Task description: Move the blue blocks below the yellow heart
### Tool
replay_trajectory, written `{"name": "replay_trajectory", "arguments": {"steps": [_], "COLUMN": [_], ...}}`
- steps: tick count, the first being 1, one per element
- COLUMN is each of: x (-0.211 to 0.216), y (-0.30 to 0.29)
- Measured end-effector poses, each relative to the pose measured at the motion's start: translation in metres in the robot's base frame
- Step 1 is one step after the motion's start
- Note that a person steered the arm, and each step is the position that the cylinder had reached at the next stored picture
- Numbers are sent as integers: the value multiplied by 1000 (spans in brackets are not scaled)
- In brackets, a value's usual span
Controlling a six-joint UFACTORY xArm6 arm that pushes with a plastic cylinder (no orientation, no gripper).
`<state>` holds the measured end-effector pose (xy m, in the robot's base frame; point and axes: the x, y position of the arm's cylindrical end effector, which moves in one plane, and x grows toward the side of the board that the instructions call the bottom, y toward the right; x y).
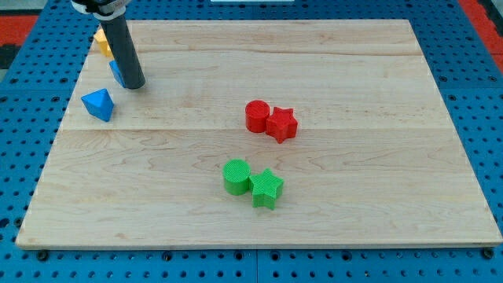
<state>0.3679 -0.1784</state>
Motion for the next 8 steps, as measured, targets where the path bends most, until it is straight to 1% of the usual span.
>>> {"name": "replay_trajectory", "arguments": {"steps": [1, 2, 3, 4, 5, 6, 7, 8], "x": [72, 65, 39, 16, 24, 53, 6, -3], "y": [14, -64, -83, -76, -58, -46, -31, 6]}}
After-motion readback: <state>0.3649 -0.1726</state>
